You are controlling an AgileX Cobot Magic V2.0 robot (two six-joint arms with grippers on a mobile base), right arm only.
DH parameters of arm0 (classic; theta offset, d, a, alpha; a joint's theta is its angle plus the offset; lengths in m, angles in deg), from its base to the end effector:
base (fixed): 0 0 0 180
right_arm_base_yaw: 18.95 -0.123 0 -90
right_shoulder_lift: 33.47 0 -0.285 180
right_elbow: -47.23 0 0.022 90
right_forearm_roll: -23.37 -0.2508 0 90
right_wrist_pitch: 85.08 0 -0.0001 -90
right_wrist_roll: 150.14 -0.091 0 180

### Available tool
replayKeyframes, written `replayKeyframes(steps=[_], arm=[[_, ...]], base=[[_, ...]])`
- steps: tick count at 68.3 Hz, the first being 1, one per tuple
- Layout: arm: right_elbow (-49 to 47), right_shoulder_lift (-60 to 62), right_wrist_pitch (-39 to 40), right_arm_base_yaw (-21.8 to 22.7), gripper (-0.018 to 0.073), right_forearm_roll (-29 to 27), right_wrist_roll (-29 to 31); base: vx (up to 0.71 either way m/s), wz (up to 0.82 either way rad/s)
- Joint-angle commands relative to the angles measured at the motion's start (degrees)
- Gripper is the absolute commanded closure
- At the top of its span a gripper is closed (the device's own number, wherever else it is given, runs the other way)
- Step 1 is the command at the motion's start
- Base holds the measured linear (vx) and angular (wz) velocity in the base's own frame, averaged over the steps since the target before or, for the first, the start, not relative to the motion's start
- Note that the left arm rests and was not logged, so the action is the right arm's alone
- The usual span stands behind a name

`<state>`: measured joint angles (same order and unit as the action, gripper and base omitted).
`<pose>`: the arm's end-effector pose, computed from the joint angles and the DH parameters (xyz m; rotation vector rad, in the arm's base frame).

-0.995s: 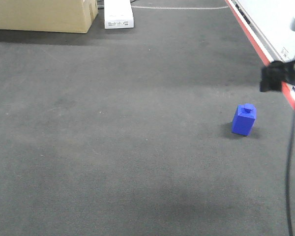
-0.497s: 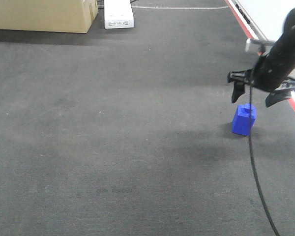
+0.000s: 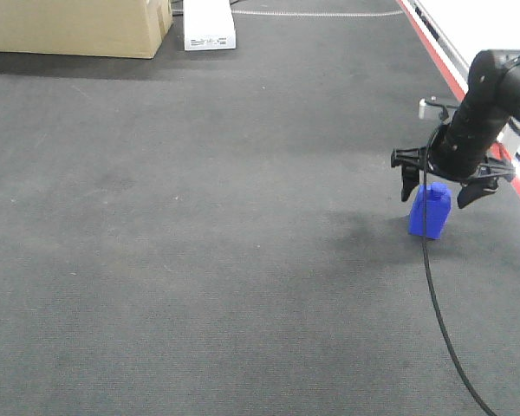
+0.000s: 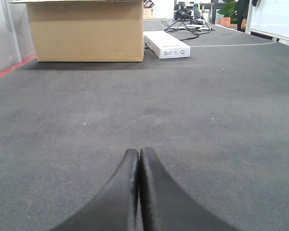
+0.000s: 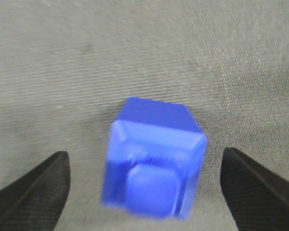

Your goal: Pour parts from conveyor to right shelf

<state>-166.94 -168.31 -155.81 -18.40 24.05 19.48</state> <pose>0.4650 -0.0055 0.2103 0.2803 2.9779 0.0021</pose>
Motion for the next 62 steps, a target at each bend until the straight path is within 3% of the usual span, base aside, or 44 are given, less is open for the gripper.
replayKeyframes(steps=[1, 12, 19, 27, 36, 62], arm=[[-1.72, 2.52, -0.72, 0.37, -0.0034, 0.75, -0.27], [-1.72, 1.54, -0.25, 0.37, -0.0017, 0.31, -0.97], [-1.72, 1.25, -0.25, 0.37, 0.0067, 0.31, -0.97], [-1.72, 1.14, -0.11, 0.37, 0.0278, 0.47, -0.87], [-1.72, 1.14, 0.58, 0.37, 0.0577, 0.52, 0.60], [-1.72, 5.16, 1.19, -0.55, 0.0566, -2.52, 6.70]], base=[[0.00, 0.00], [0.00, 0.00], [0.00, 0.00], [0.00, 0.00], [0.00, 0.00], [0.00, 0.00]])
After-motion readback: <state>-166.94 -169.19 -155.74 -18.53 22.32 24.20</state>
